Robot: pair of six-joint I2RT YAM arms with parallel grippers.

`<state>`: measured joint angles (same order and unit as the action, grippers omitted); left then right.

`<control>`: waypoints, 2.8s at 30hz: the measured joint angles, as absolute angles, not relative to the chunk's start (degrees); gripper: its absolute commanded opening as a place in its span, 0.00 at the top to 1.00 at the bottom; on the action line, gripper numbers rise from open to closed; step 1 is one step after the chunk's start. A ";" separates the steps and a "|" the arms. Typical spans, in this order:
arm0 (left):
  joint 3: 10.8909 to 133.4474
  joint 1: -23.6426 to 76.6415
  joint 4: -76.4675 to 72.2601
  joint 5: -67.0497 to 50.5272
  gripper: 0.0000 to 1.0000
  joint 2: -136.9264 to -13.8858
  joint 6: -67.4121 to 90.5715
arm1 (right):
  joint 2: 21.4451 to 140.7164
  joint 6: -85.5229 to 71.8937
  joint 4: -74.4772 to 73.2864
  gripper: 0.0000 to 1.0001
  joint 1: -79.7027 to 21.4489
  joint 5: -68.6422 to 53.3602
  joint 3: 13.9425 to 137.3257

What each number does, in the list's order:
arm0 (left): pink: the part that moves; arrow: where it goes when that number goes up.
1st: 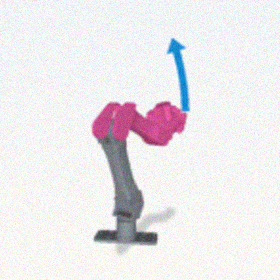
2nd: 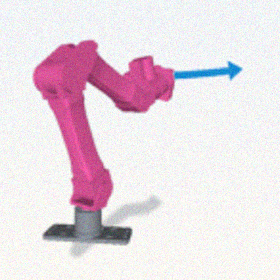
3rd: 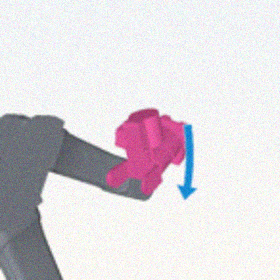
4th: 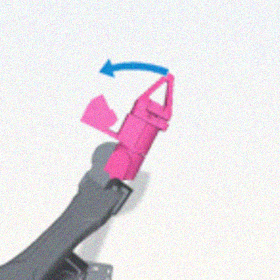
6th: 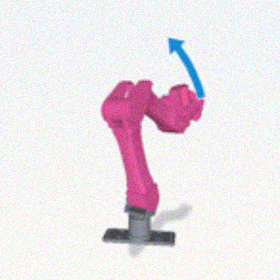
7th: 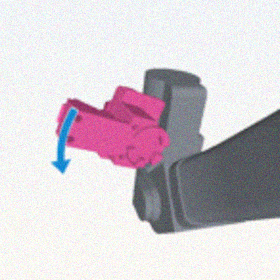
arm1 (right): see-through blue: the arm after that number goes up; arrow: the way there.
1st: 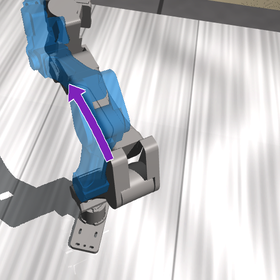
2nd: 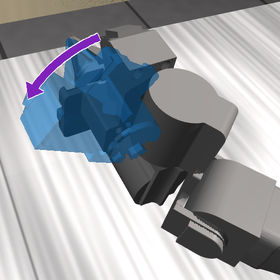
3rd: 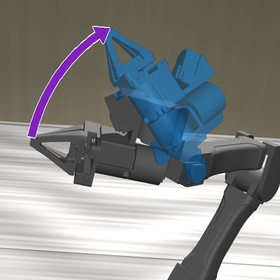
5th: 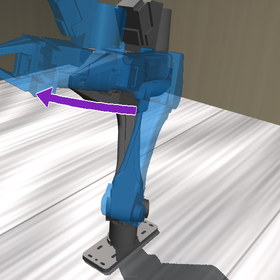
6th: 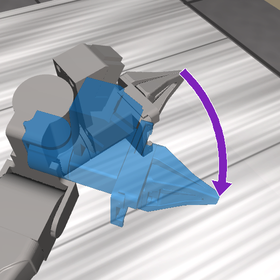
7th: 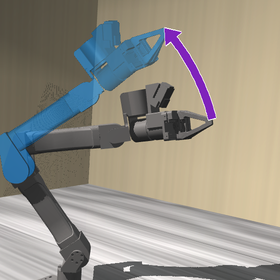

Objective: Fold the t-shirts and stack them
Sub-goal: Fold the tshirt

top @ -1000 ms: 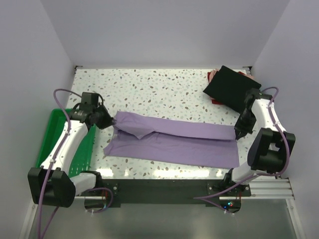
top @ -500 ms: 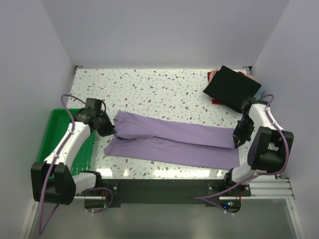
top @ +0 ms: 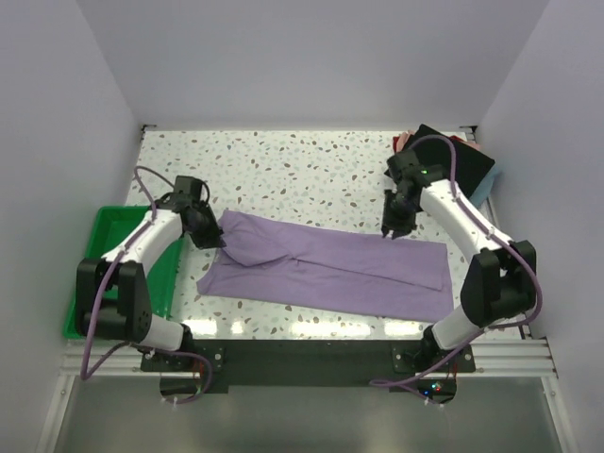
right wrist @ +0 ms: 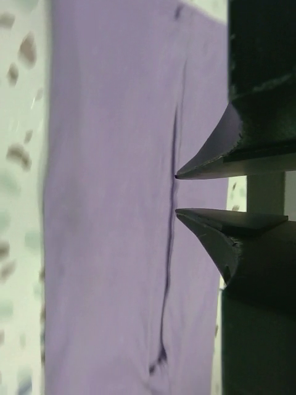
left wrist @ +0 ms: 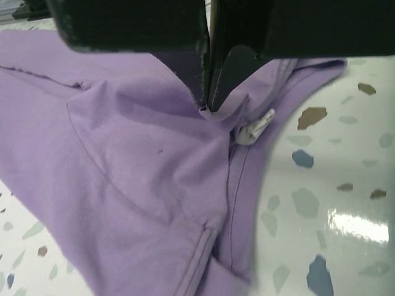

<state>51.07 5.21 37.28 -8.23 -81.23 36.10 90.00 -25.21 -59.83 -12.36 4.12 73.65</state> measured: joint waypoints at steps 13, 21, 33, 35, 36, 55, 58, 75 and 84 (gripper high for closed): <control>62.78 4.16 30.61 -7.55 1.00 -95.79 33.41 | 109.38 -31.68 -43.11 0.77 -43.24 -6.35 88.29; 62.78 3.51 29.95 -9.91 1.00 -97.47 33.12 | 114.80 -33.39 -34.02 0.75 -52.29 -6.57 90.41; 62.78 3.03 29.36 -13.39 1.00 -98.41 31.77 | 122.06 -35.18 -30.76 0.70 -56.05 -2.26 93.03; 62.78 3.03 29.34 -13.72 1.00 -98.45 31.66 | 122.63 -35.20 -30.81 0.70 -56.49 -1.67 93.25; 62.78 3.01 29.34 -13.87 1.00 -98.45 31.62 | 122.87 -35.22 -30.81 0.69 -56.62 -1.17 93.32; 62.78 2.37 29.17 -16.43 1.00 -98.43 30.35 | 124.46 -35.57 -33.12 0.99 -57.10 3.38 95.04; 62.76 2.28 29.17 -16.58 1.00 -98.21 30.35 | 124.46 -35.64 -33.39 1.00 -57.10 3.49 95.15; 51.99 2.94 29.23 -15.14 1.00 -81.28 32.64 | 117.21 -34.48 -40.42 1.00 -52.69 0.27 95.13; 46.61 15.14 34.44 -8.19 1.00 -70.78 40.18 | 111.90 -31.75 -44.01 1.00 -50.33 -2.74 90.96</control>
<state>46.61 15.14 34.44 -8.19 -70.78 40.18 111.90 -31.75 -44.01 -50.33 -2.74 90.96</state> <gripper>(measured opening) 0.021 0.008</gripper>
